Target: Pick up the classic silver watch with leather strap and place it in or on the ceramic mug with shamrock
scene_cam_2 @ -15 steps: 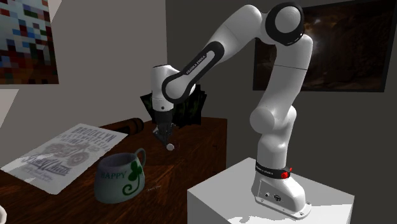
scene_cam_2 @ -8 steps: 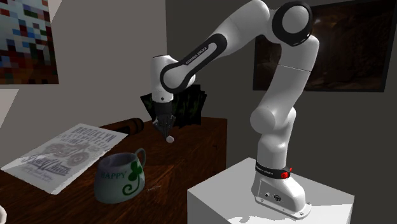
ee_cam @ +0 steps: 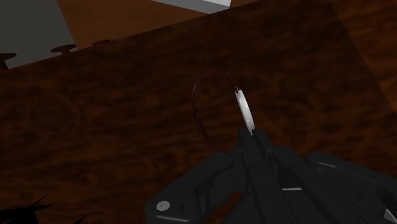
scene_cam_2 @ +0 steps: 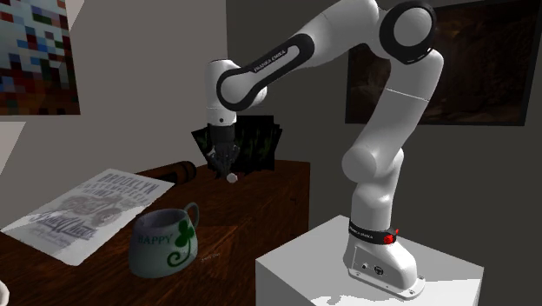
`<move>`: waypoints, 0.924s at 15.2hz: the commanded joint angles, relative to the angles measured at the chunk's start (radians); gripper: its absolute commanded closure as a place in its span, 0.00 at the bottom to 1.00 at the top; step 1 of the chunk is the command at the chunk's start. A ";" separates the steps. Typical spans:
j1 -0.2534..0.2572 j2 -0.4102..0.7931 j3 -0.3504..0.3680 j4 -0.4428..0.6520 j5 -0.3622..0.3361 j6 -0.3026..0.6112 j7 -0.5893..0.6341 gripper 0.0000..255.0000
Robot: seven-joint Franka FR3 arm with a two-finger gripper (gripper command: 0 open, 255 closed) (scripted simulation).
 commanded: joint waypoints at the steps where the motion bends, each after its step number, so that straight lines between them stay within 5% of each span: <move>1: 0.002 -0.011 -0.007 0.020 0.004 -0.031 -0.006 1.00; 14: 0.005 -0.059 -0.046 0.157 0.012 -0.211 -0.034 1.00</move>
